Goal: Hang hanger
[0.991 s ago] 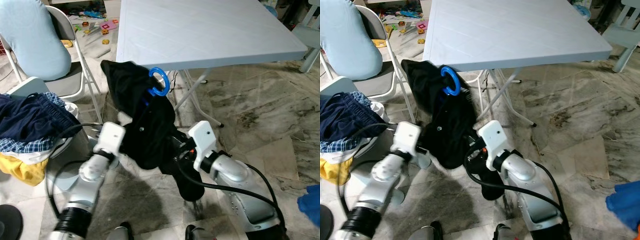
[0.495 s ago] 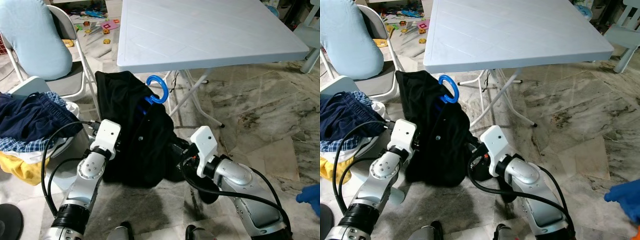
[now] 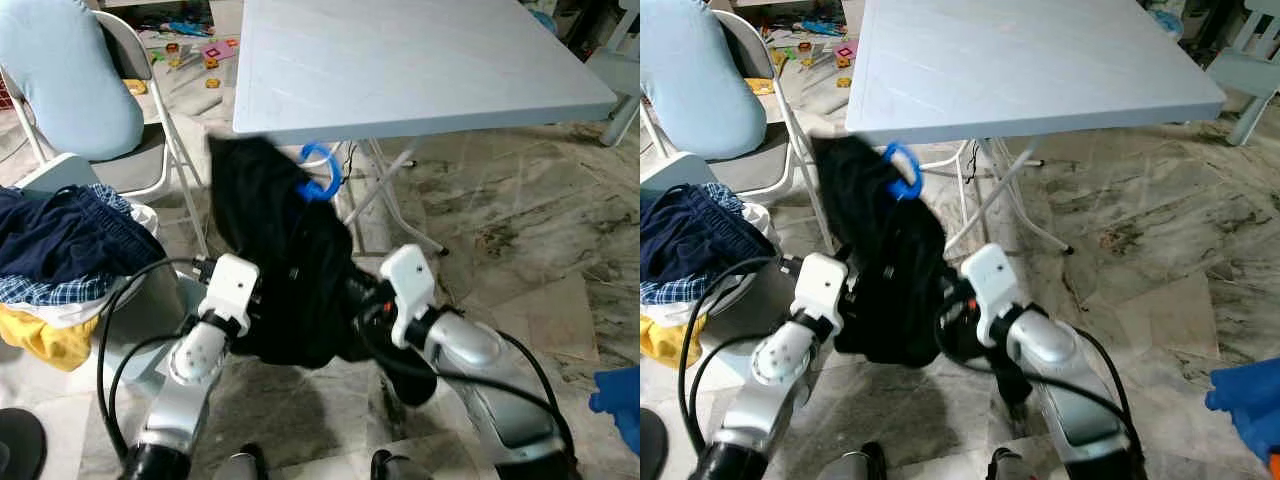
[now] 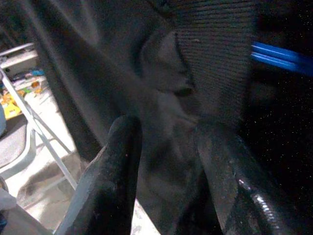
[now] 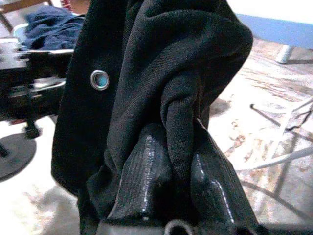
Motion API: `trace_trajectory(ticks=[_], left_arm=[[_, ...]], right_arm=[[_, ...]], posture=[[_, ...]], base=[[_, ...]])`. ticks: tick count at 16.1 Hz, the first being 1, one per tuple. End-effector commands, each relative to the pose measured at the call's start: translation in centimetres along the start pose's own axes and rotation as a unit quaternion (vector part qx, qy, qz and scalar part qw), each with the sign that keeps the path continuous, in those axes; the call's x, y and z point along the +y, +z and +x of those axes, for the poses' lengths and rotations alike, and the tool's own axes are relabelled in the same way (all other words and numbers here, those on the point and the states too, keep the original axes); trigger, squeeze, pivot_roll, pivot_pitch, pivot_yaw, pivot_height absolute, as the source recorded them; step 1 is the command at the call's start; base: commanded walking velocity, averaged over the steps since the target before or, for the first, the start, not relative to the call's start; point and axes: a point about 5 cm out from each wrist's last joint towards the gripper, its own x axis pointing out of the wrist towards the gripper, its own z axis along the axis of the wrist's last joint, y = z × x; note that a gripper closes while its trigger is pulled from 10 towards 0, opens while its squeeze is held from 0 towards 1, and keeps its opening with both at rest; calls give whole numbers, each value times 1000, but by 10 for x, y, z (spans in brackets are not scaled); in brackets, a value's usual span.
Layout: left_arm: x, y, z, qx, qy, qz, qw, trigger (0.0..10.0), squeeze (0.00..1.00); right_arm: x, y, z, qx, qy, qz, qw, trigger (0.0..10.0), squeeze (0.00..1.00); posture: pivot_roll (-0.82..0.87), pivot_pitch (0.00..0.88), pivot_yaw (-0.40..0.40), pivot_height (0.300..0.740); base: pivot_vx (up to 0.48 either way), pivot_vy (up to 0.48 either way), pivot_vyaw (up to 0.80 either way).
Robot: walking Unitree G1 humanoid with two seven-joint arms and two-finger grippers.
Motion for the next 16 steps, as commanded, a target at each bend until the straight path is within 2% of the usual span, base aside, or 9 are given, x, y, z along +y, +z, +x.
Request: trace_trajectory(ticks=[1, 5, 11, 14, 15, 16], left_arm=[[-1, 4, -4, -10, 5, 13, 1000, 10000, 0], [-10, 5, -6, -8, -6, 27, 1000, 10000, 0], [-2, -6, 12, 10, -7, 41, 999, 10000, 0], [-2, -7, 18, 11, -9, 42, 999, 10000, 0], [-1, -6, 19, 4, -6, 42, 999, 3608, 0], [2, -4, 19, -1, 3, 50, 999, 0, 0]], right_arm=[[0, 10, 4, -27, -5, -10, 1000, 10000, 0], [1, 13, 9, -35, -2, -6, 999, 10000, 0], [18, 22, 0, -46, 74, 10, 996, 10000, 0], [24, 32, 0, -63, 89, 29, 994, 10000, 0], [26, 40, 0, -74, 99, 33, 992, 10000, 0], [26, 41, 0, -74, 101, 31, 992, 10000, 0]], posture=[[-78, 181, 32, 740], [-75, 179, 31, 740], [-96, 179, 37, 740], [-104, 179, 39, 740], [-106, 179, 40, 740], [-105, 179, 40, 740]], base=[[0, 0, 0], [0, 0, 0], [0, 0, 0], [0, 0, 0], [0, 0, 0], [0, 0, 0]])
